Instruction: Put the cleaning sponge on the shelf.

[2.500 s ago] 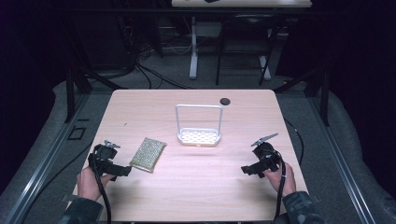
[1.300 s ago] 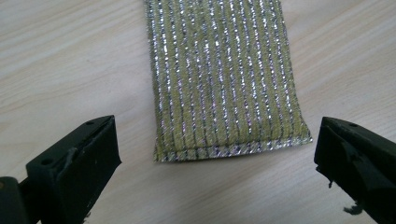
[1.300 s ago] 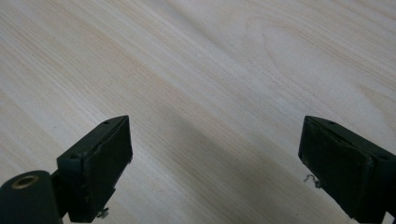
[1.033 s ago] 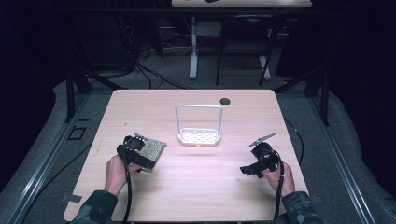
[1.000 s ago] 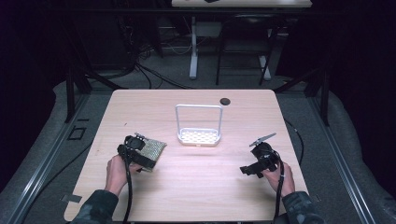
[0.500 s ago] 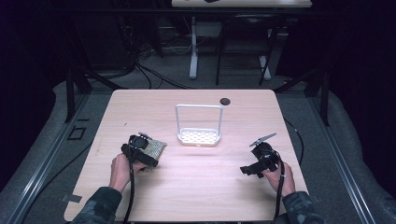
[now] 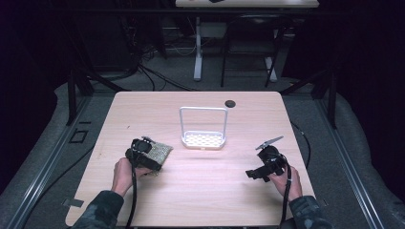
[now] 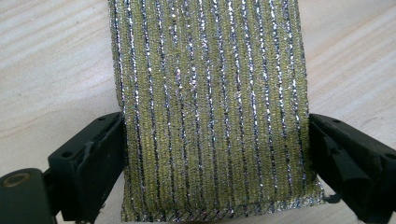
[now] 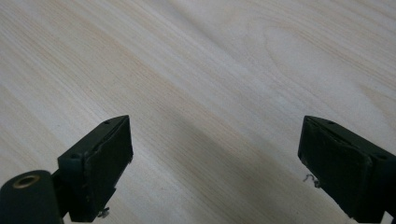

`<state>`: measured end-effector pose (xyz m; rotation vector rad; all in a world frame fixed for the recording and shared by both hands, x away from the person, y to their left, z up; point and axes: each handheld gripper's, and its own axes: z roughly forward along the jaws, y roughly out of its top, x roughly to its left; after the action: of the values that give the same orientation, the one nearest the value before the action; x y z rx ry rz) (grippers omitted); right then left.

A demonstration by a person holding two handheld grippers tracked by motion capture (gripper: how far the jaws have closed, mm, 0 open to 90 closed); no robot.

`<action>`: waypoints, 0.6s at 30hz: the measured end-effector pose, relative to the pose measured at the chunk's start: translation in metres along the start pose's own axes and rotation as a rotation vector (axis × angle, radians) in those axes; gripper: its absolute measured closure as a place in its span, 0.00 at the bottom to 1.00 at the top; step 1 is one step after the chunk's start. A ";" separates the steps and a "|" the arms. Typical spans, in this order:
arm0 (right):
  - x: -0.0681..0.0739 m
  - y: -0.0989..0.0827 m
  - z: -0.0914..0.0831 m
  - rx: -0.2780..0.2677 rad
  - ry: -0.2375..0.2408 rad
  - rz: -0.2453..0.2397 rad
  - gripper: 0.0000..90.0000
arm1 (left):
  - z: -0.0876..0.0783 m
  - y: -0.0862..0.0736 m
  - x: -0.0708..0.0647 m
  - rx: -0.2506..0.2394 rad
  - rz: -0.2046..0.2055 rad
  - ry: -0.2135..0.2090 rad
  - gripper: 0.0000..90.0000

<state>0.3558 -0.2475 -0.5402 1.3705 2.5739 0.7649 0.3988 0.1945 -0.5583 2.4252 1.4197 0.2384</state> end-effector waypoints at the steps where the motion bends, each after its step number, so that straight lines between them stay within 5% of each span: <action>1: 0.000 0.000 0.000 0.000 0.001 0.001 0.10 | 0.000 0.000 0.000 -0.001 0.001 0.000 0.10; 18: -0.001 0.000 -0.001 -0.005 -0.005 -0.011 0.11 | -0.021 0.000 0.000 -0.075 0.005 -0.008 0.12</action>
<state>0.3559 -0.2490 -0.5397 1.3534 2.5723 0.7649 0.3921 0.1982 -0.5390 2.3668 1.3765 0.2778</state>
